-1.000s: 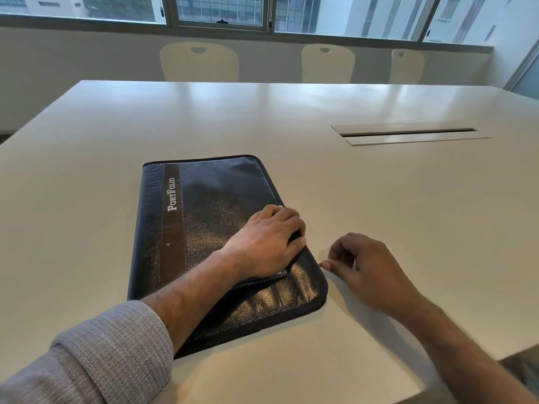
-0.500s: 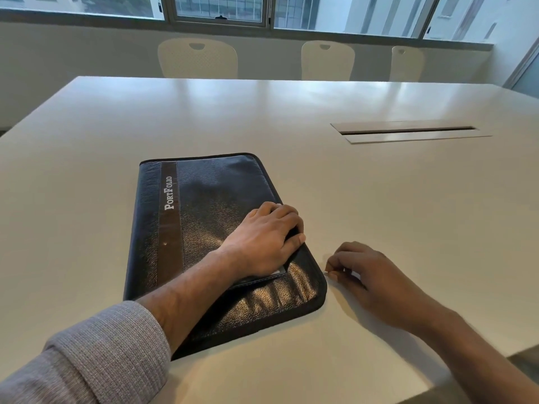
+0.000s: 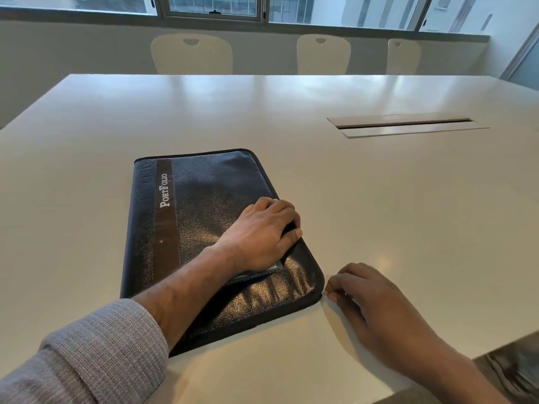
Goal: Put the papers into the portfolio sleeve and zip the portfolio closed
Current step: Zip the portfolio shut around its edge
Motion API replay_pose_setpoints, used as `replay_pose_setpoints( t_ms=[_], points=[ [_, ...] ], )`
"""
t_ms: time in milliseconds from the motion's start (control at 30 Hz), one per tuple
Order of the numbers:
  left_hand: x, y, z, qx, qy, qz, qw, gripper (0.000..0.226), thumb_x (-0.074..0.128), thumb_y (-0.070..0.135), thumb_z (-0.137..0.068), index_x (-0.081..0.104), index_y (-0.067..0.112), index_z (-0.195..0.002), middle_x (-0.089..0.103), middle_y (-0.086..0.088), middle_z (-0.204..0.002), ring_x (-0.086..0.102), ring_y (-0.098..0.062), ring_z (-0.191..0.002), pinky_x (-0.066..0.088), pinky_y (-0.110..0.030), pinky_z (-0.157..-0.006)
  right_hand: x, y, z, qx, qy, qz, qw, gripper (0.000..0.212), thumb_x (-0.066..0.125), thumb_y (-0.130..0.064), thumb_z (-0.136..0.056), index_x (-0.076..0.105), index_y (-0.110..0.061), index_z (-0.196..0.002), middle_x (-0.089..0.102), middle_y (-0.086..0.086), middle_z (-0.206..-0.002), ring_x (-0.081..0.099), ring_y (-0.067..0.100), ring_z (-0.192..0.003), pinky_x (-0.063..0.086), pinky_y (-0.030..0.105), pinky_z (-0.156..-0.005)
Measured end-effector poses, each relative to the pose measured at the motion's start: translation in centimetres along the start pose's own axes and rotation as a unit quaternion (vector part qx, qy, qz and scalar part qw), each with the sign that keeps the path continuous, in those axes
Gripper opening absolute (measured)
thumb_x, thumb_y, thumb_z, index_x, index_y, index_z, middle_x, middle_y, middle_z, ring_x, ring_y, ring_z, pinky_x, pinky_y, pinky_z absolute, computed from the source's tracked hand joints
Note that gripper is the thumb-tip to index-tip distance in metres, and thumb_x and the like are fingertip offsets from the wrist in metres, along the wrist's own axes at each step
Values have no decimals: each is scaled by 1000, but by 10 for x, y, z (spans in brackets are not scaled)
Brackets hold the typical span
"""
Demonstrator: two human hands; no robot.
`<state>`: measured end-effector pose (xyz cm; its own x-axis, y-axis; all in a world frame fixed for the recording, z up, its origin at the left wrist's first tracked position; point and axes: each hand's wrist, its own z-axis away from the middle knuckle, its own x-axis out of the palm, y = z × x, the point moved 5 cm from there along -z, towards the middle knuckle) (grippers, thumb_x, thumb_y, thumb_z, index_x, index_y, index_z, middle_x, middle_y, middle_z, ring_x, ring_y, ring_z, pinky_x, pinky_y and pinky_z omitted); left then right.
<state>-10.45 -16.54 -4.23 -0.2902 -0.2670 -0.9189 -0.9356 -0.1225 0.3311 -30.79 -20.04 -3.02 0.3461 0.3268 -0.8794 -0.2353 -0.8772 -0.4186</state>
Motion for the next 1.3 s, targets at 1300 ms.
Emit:
replay_pose_setpoints(
  t_ms=[1300],
  points=[
    [3,11,1,24,22,7,999,34,28,61,-98,45,32,-101,41,13,-117,31,-8,-108,29,-32,-99,7,35,-117,21,54,132,990,16,57,-25,-92,64,-13,-85,61,2,-79,49,18,-73,32,27,-63]
  ],
)
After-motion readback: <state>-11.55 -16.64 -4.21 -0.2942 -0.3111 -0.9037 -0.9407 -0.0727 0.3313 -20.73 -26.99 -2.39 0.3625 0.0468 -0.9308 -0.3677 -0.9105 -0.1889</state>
